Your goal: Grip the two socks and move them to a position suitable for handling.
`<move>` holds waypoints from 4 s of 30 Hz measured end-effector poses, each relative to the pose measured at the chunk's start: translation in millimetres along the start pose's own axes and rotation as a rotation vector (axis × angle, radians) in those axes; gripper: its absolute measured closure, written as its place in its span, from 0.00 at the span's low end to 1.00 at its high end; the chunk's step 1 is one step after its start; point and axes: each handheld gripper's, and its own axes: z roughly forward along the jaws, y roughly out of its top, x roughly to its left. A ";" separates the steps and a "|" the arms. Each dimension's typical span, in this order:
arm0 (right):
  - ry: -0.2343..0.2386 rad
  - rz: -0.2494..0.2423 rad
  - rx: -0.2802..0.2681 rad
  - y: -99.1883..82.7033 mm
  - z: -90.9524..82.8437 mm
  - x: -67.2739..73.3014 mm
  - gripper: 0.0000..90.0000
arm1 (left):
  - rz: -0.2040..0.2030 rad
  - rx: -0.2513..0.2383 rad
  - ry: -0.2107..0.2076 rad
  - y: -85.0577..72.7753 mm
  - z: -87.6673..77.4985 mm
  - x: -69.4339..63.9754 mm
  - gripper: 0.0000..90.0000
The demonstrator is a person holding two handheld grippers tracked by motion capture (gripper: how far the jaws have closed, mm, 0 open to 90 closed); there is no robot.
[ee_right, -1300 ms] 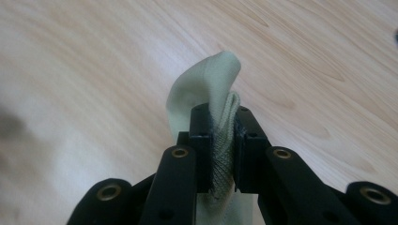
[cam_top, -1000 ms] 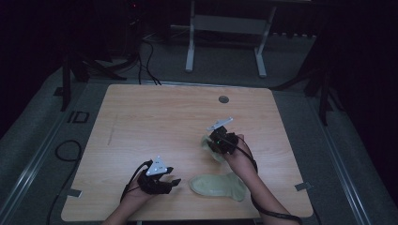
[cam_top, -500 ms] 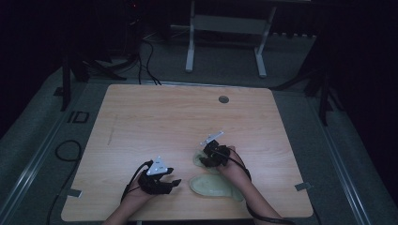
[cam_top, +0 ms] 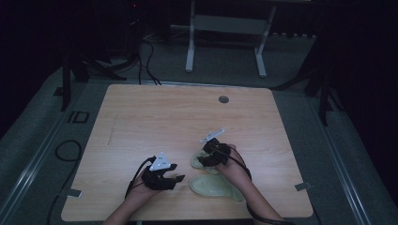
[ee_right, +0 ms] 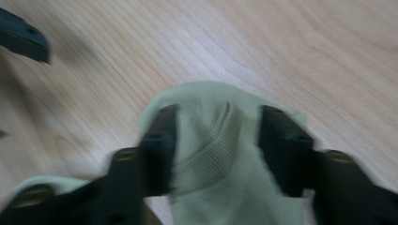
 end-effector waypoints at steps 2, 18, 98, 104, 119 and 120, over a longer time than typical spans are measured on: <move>-0.009 0.010 0.001 0.8 -3.4 1.2 0.69 | 0.016 0.006 0.011 6.9 2.5 -0.8 0.57; 0.009 0.045 0.053 -8.3 10.5 -1.5 0.75 | 0.137 0.166 0.066 44.9 68.0 -2.1 0.99; -0.147 0.235 0.038 -61.2 -13.8 -91.5 0.79 | 0.163 0.180 0.047 68.3 92.6 28.1 0.96; -0.129 0.249 0.017 -62.2 -16.6 -88.6 0.75 | 0.159 0.180 0.050 68.2 92.7 27.5 0.96; -0.155 0.281 0.025 -98.8 -38.1 -96.5 0.89 | 0.155 0.176 0.051 67.7 92.7 27.2 0.96; -0.153 0.283 0.023 -99.7 -38.5 -96.9 0.88 | 0.152 0.177 0.051 67.9 92.8 27.1 0.96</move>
